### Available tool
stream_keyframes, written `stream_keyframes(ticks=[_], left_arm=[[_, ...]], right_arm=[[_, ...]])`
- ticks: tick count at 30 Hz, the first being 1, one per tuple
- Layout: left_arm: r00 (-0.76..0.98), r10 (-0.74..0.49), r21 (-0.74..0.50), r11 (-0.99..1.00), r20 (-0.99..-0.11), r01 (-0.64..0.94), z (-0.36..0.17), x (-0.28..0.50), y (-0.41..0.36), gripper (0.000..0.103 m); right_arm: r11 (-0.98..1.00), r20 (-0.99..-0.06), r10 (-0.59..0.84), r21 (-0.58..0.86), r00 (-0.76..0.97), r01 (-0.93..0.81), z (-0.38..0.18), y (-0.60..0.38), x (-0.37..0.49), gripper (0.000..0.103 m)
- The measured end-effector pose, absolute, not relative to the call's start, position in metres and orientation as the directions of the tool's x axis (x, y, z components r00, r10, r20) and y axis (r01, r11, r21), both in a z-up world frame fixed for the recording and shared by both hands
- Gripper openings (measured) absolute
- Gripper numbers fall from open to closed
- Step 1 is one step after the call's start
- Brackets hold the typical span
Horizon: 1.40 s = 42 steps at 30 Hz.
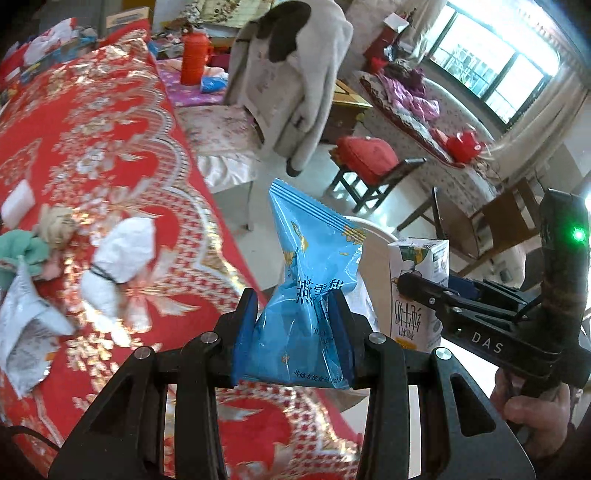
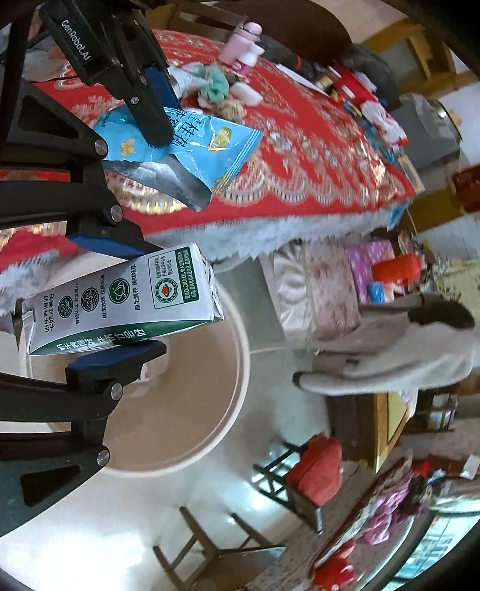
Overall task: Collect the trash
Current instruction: 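Open both tools to drop the snack bag and carton into the bucket, then move both open tools back over the table toward the receipts and tissue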
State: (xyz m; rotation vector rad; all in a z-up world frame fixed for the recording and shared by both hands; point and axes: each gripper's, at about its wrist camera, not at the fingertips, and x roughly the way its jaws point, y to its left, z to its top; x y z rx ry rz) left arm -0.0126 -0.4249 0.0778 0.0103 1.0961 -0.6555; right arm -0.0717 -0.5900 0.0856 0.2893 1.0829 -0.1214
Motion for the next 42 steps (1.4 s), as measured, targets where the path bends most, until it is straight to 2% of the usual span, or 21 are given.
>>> stream_keyframes(ticks=[10,18,20,27,42], left_arm=[[0.254,-0.482,-0.299,0.797,-0.839,0.524,0.063,-0.017,-0.464,0.038],[0.224,-0.504,-0.339,0.789,-0.834,0.513,0.058,-0.020,-0.475,0.052],[0.217,-0.511,-0.351,0.786,-0.832,0.509,0.057,-0.019,-0.476,0.056],[0.190,-0.533,-0.379,0.769,-0.824,0.514,0.056,-0.018,-0.476,0.056],[0.344,-0.445,-0.241,0.833,-0.827,0.498,0.075,-0.018,-0.434,0.056]], right_arm=[[0.941,-0.899,0.025,0.169,0.437,0.294,0.069,-0.623,-0.083,0.042],[0.931,-0.909,0.024,0.172,0.416,0.322,0.061,-0.634,-0.083,0.042],[0.930,-0.912,0.011,0.160,0.410,0.332,0.061,-0.636,-0.082,0.047],[0.922,-0.922,-0.002,0.148,0.387,0.358,0.056,-0.642,-0.084,0.052],[0.939,-0.917,0.023,0.156,0.398,0.305,0.062,-0.613,-0.074,0.056]])
